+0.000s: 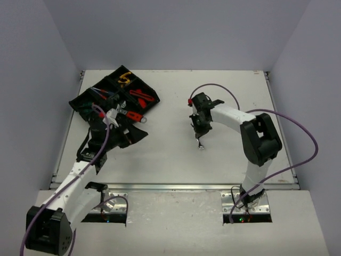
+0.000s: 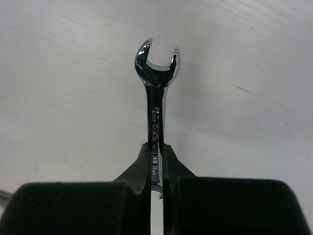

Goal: Sort the tools into containers

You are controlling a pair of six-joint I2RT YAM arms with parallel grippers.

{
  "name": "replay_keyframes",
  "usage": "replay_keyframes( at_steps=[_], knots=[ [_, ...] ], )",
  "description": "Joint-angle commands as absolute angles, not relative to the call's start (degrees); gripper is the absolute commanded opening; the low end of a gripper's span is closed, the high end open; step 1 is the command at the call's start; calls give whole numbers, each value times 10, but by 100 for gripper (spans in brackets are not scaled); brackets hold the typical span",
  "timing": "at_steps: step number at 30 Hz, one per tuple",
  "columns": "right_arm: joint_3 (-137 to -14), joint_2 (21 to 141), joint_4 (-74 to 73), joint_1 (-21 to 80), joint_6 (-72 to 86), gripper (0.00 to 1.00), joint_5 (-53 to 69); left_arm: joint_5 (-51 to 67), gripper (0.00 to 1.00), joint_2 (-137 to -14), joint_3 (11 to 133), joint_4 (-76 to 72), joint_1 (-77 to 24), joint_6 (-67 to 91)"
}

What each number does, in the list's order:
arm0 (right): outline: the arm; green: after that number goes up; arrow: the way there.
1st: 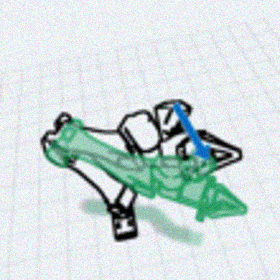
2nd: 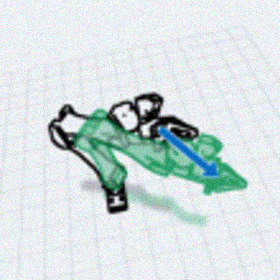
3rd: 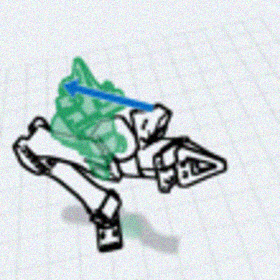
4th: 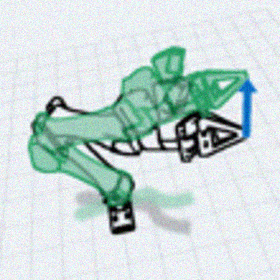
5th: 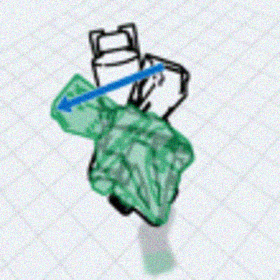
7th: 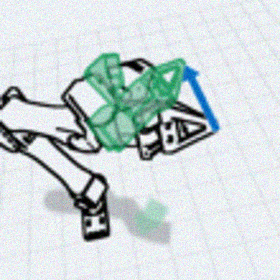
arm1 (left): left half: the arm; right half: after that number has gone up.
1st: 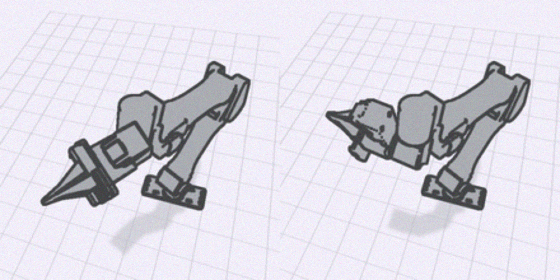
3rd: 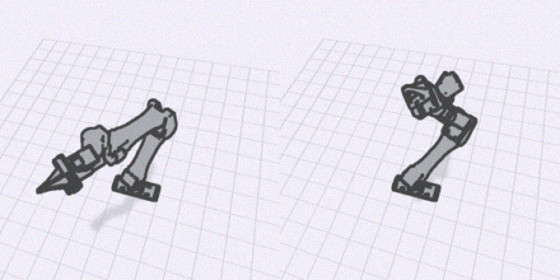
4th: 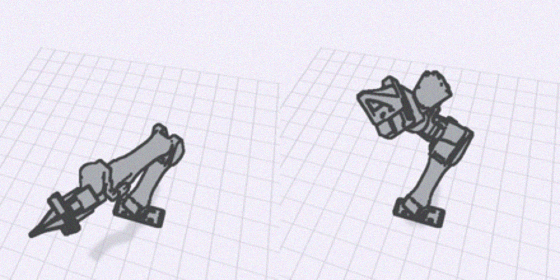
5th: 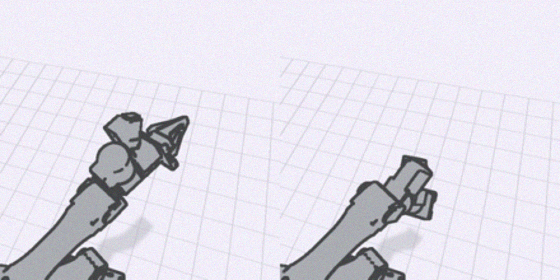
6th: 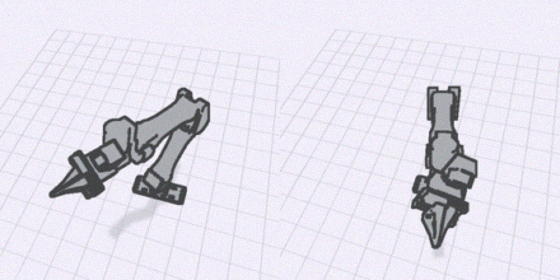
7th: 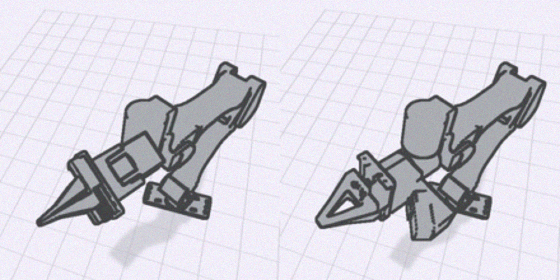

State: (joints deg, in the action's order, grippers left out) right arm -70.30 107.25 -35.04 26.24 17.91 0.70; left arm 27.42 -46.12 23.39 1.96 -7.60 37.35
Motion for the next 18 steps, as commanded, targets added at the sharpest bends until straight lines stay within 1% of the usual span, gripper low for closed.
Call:
replay_keyframes(
  at_steps=[1,4,7,9,12,13,16,18],
  knots=[
    [-686,993,-269,308,210,0,77,276,100,-492,203,-232,-136,490],
    [-670,962,-236,339,227,0,116,254,100,-513,161,-342,-155,547],
    [-658,936,-192,380,236,0,166,235,100,-538,141,-430,-186,568],
    [-651,911,-159,406,247,0,174,214,100,-554,140,-454,-200,579],
    [-650,885,-142,444,253,0,167,168,95,-564,137,-466,-221,594],
    [-657,883,-145,451,251,0,157,160,92,-566,138,-465,-231,593],
    [-667,877,-150,475,250,0,146,125,88,-574,148,-436,-253,594],
    [-677,875,-153,486,251,0,145,102,83,-579,153,-417,-260,597]
  ],
)
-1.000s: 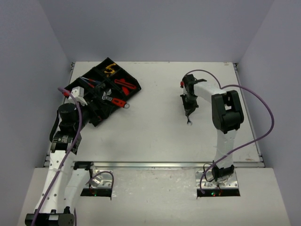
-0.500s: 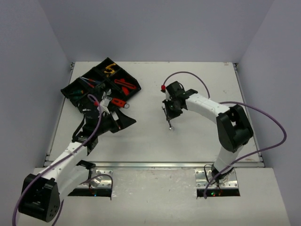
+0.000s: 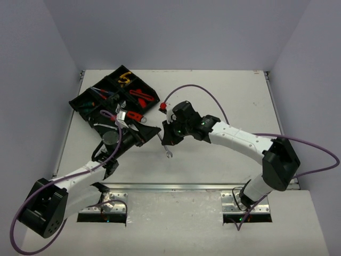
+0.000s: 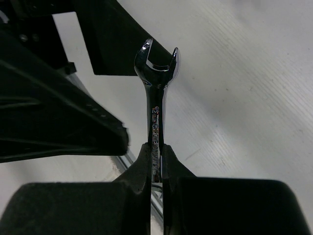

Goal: Sort the tools into containers

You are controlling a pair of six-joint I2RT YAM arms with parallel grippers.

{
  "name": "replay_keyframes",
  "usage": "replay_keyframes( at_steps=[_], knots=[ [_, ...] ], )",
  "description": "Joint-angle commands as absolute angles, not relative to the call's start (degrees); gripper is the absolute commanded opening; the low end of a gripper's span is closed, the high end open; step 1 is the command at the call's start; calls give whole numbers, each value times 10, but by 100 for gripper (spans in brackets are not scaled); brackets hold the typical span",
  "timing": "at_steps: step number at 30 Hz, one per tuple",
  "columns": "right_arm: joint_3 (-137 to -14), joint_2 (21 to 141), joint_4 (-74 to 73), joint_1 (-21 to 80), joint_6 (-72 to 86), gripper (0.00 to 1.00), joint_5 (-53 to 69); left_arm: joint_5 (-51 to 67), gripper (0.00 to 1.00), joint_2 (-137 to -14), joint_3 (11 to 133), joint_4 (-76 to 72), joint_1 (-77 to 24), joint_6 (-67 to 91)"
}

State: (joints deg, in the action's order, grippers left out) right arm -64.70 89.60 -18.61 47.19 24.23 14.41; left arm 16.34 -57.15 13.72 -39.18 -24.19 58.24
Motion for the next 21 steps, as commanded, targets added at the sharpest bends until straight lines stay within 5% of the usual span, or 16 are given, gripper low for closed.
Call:
replay_keyframes(
  at_steps=[1,9,12,14,17,21],
  knots=[
    [-679,874,-155,489,251,0,144,96,82,-579,153,-413,-262,599],
    [-701,880,-139,512,268,0,122,98,5,-577,158,-424,-279,609],
    [-698,884,-133,512,270,4,122,94,0,-572,177,-383,-283,581],
    [-691,881,-136,512,270,28,121,47,0,-573,207,-293,-279,547],
    [-670,852,-168,512,281,99,63,-57,0,-576,268,-137,-246,500],
    [-597,771,-210,512,293,99,-74,-165,0,-611,381,63,-105,444]
  ],
)
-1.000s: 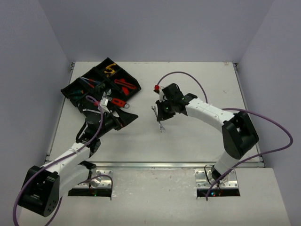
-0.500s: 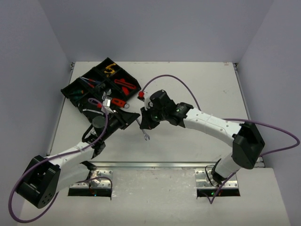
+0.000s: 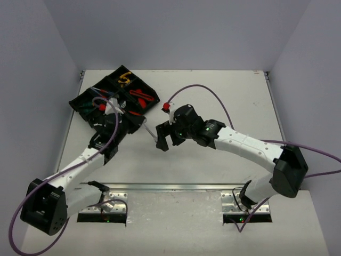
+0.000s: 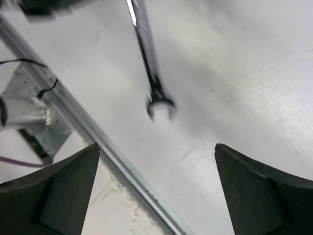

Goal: Sort the tools into containers

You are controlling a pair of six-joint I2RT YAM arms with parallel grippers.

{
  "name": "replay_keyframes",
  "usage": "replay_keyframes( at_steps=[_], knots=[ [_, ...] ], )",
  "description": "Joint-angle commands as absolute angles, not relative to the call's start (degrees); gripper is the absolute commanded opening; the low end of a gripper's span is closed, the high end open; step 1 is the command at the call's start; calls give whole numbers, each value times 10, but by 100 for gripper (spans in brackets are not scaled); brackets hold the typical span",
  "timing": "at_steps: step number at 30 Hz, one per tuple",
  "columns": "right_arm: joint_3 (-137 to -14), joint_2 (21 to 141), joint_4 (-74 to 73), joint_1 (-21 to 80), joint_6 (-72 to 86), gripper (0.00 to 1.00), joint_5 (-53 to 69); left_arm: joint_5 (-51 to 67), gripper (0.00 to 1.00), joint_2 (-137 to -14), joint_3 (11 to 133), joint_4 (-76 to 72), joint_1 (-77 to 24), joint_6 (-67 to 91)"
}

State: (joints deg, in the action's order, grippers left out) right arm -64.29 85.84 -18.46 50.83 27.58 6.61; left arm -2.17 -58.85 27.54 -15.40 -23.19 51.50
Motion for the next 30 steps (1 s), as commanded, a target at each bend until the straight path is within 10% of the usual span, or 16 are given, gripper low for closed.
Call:
replay_keyframes(
  at_steps=[1,7,22,26,30],
  knots=[
    [-588,748,-222,512,293,99,-99,-154,0,-616,392,77,-52,442],
    [-519,672,-236,509,279,99,-136,-127,0,-686,488,108,100,451],
    [-480,627,-237,508,258,99,-124,-199,3,-853,621,142,120,435],
    [-484,630,-236,508,256,99,-121,-205,28,-856,592,114,121,437],
    [-489,631,-238,508,255,99,-114,-176,88,-861,591,113,120,440]
  ],
)
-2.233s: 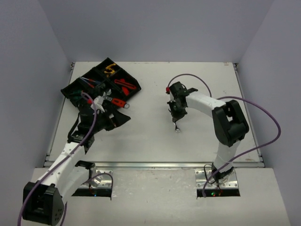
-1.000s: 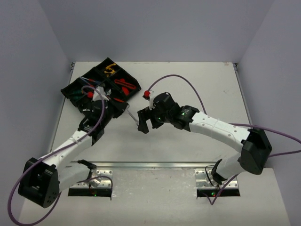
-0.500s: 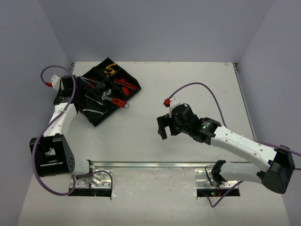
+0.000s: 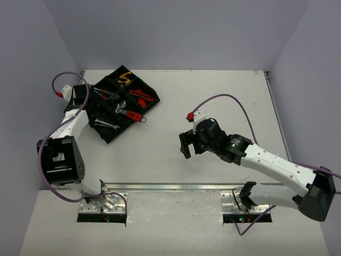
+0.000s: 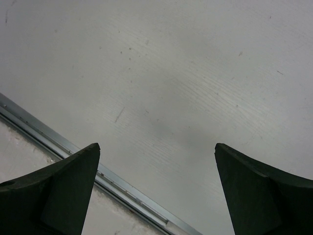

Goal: Sort the tools into containers

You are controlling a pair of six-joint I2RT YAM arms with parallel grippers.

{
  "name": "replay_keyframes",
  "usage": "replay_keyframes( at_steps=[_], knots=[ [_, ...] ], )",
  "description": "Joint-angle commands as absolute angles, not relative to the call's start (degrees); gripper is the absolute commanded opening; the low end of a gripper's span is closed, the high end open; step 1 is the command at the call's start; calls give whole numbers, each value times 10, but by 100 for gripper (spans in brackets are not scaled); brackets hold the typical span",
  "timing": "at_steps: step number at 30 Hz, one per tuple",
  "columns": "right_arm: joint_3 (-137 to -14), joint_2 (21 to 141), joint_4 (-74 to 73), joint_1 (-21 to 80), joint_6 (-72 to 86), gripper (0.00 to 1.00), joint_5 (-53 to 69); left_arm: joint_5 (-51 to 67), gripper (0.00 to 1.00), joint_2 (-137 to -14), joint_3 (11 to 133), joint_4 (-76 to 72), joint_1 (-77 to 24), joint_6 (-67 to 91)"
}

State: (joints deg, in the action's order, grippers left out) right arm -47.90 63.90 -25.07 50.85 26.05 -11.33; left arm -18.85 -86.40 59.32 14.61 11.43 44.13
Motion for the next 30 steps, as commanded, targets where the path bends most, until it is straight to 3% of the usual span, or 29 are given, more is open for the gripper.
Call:
replay_keyframes(
  at_steps=[1,6,10,12,18,20,24,30],
  knots=[
    [-492,630,-241,508,256,99,-114,-164,100,-853,589,116,120,445],
    [-517,617,-270,508,263,99,-155,-44,100,-735,576,116,118,416],
    [-529,586,-298,509,272,99,-233,84,100,-634,561,122,99,352],
    [-538,557,-317,509,264,99,-312,95,100,-569,567,177,73,278],
    [-568,495,-365,509,205,99,-460,9,100,-444,524,241,37,175],
    [-577,472,-400,509,208,99,-471,-50,100,-403,500,216,5,166],
    [-558,418,-425,509,223,99,-464,-39,100,-286,404,140,-34,128],
    [-490,342,-420,508,220,99,-490,-82,100,-218,372,185,-85,120]
  ],
)
